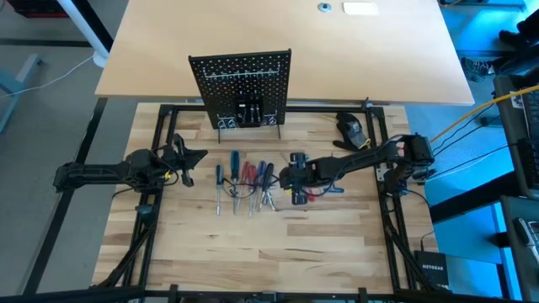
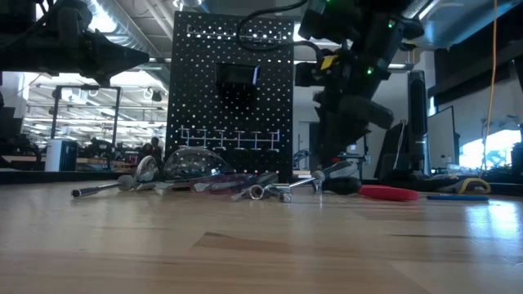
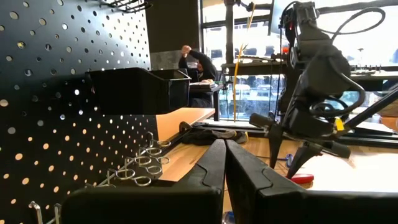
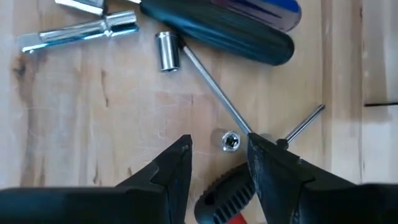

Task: Hang tools onto peg board
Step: Put the top right metal socket into the black bin on the peg board

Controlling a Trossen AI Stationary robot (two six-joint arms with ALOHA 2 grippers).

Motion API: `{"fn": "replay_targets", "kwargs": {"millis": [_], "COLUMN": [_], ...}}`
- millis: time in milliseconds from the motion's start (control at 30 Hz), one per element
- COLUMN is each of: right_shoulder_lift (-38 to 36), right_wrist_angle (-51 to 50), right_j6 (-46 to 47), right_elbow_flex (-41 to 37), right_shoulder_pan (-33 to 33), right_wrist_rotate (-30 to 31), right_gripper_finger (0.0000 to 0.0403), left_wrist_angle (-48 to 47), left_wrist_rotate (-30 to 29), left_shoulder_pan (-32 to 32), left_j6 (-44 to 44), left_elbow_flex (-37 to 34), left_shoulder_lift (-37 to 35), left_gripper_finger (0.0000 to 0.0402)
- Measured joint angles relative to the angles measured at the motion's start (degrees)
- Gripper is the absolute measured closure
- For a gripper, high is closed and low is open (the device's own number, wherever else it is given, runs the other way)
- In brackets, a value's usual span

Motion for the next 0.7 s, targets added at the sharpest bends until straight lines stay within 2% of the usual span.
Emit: {"fn": "replay_targets", "kwargs": {"millis": [200, 700], "right_shoulder_lift": [0.0, 2.06], "right_wrist_angle": [4.59, 5.99], "right_j6": [-0.01, 0.0], "right_elbow_flex": [-2.17, -2.26], "right_shoulder_pan": [-1.3, -2.13], "right_wrist_rotate": [-1.62, -2.62], "right_gripper_finger": [0.0247, 0.0247], "left_wrist_angle": [0.0, -0.02], "left_wrist_rotate": [0.0, 0.0], "left_shoulder_pan": [0.01, 0.01], "left_j6": [0.0, 0.0], "left_elbow_flex": [0.0, 0.0], "left_shoulder_lift": [-0.01, 0.0], "left_gripper_finger": [0.04, 0.04]}}
